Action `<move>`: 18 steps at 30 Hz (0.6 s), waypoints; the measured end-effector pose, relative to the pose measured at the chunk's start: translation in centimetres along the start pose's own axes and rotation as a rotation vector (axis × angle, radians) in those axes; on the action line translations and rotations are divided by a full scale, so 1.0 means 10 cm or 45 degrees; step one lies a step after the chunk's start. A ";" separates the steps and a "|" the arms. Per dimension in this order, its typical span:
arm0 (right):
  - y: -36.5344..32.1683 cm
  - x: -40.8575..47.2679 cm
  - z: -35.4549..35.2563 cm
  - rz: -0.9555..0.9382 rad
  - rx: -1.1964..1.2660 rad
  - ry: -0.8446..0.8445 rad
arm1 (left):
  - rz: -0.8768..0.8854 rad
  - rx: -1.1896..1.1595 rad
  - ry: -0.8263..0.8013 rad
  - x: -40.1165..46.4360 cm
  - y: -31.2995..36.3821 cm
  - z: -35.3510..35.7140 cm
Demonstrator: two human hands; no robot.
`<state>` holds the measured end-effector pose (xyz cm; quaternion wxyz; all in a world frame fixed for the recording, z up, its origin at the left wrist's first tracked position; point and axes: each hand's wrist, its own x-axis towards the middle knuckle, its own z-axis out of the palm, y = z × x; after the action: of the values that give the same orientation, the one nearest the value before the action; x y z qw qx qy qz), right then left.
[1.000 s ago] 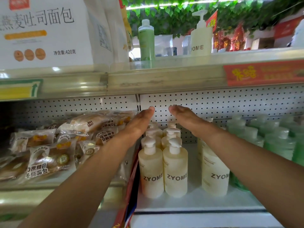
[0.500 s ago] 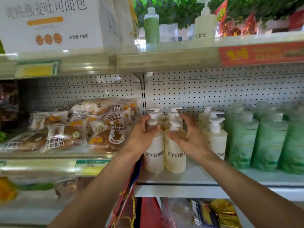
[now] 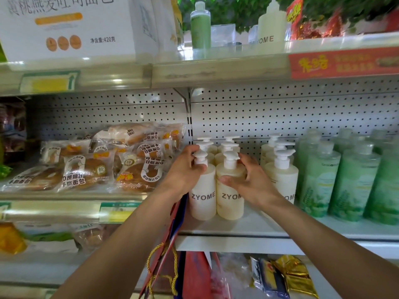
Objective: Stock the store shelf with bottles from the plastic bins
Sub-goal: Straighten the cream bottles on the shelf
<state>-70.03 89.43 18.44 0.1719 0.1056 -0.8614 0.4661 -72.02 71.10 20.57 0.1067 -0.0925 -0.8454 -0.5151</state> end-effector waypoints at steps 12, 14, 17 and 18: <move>0.01 -0.01 0.00 -0.058 -0.033 -0.003 | -0.020 0.246 -0.090 0.02 0.10 -0.05; 0.01 -0.04 0.02 -0.059 -0.043 0.026 | -0.015 0.274 -0.096 -0.01 0.12 -0.06; 0.07 -0.16 0.03 -0.146 -0.081 0.093 | 0.104 0.486 0.025 -0.08 0.20 -0.03; 0.09 -0.21 0.02 -0.199 -0.068 0.125 | 0.182 0.558 0.123 -0.12 0.22 0.00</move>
<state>-68.41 89.81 16.83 0.2526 0.1448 -0.8533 0.4326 -70.22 72.04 22.15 0.2006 -0.1019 -0.9222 -0.3144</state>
